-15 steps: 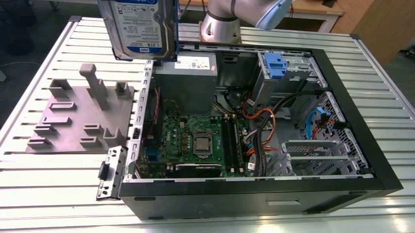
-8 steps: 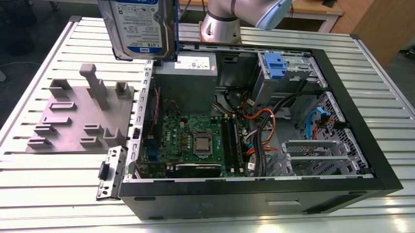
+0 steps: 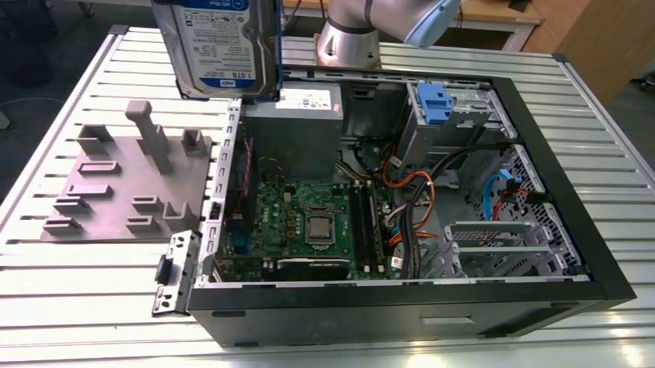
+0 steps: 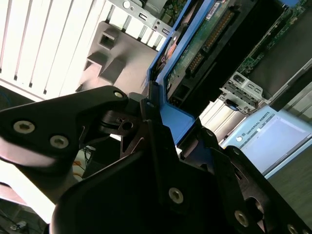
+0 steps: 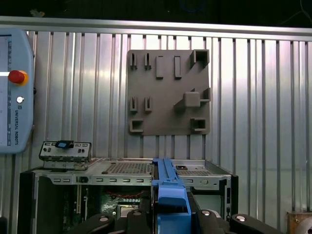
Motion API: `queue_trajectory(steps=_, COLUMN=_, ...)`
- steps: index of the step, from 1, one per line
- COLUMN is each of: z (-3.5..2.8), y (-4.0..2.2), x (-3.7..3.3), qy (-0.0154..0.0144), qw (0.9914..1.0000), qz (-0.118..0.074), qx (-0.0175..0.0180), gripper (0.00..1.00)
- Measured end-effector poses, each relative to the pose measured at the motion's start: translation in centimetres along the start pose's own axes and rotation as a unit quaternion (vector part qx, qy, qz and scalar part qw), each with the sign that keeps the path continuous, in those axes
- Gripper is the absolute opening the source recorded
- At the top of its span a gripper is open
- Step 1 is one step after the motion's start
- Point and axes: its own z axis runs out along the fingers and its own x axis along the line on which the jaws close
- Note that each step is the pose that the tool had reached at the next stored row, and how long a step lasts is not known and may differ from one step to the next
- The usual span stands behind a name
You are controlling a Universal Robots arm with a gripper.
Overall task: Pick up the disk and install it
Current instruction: 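Pick up the disk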
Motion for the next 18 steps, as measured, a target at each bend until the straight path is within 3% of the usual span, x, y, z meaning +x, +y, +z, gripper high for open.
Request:
queue_trajectory(steps=3, z=-0.01, y=-0.21, x=0.18, qy=0.0020, qw=1.00000, qz=0.000, qx=0.0000, gripper=0.37)
queue_trajectory(steps=8, z=-0.06, y=-1.20, x=0.23, qy=0.0021, qw=1.00000, qz=0.001, qx=0.0000, gripper=0.37)
queue_trajectory(steps=15, z=-0.06, y=-1.38, x=1.11, qy=0.0048, qw=0.99999, qz=0.001, qx=0.0000, gripper=0.37)
queue_trajectory(steps=18, z=-0.07, y=-1.80, x=1.20, qy=0.0050, qw=0.99999, qz=0.002, qx=0.0000, gripper=0.37)
